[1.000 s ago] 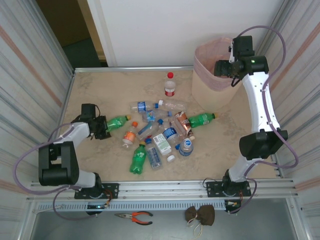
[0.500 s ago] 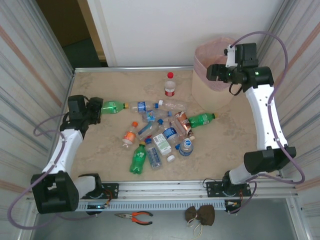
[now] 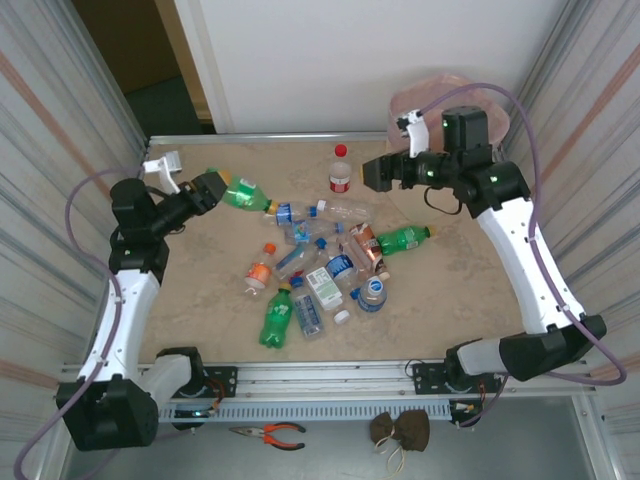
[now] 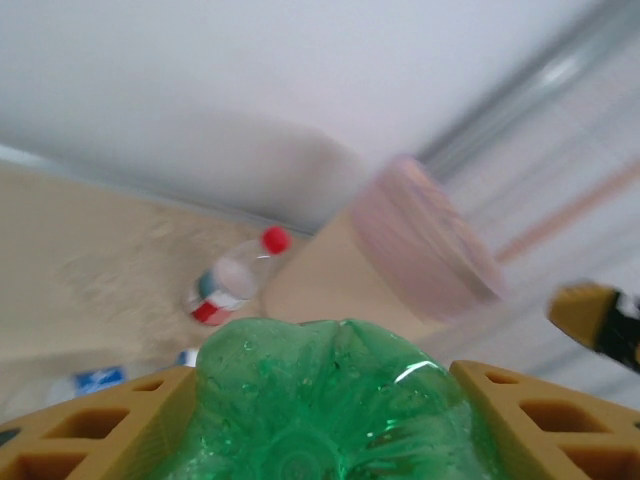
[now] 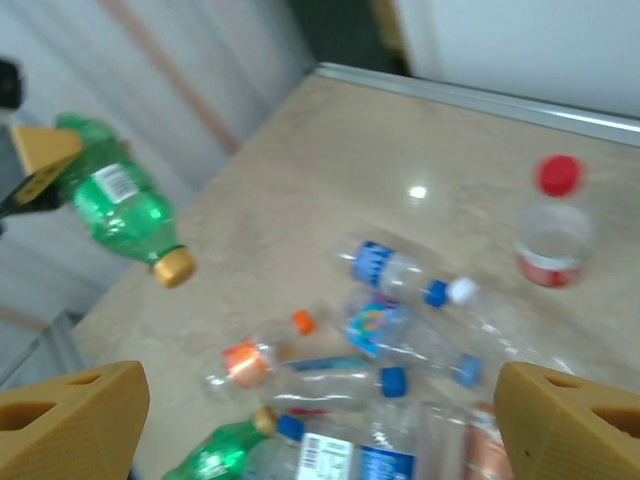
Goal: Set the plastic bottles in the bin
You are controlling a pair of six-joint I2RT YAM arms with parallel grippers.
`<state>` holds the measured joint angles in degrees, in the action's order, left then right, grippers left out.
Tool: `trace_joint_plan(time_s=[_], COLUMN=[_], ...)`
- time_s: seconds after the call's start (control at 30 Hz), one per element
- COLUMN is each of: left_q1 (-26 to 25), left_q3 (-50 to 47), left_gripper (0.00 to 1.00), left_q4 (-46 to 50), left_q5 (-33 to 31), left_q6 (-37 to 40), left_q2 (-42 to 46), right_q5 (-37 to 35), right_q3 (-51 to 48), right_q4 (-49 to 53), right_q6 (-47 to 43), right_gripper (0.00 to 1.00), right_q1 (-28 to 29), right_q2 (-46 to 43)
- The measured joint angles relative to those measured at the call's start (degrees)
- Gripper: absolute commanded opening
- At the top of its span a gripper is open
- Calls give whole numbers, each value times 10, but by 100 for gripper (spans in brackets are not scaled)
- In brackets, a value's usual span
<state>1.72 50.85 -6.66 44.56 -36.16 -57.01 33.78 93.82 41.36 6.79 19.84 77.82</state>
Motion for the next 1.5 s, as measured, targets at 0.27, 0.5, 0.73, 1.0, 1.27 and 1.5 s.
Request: trace_joint_plan(time_s=[0.27,0.5,0.73,1.0,1.27,1.5], left_q1=[-116,-183,-223,-235,-243,-247], left_q3=[75,110,132,144,147,147], left_gripper=[52,49,48,48,48,49], left_q4=[17,51,70,75,80,82], left_q5=[105,138,148,155,157,157], left_q6=[191,270,305,317,319,319], left_q2=[43,22,2,-3,-10,-13], right_q5=[71,90,105,116,126,125], right_q3=[-2,-3,-3,-3,-3,-3], right_q4=[-29,-47,-68,-71,-79,-85], right_q6=[-38,-77,-90,-110,-118,-118], right_gripper=[98,99,99,98,84,72], right_q1=[104,186,228,249,257,257], right_q2=[-3,-3,-2,15,41,44])
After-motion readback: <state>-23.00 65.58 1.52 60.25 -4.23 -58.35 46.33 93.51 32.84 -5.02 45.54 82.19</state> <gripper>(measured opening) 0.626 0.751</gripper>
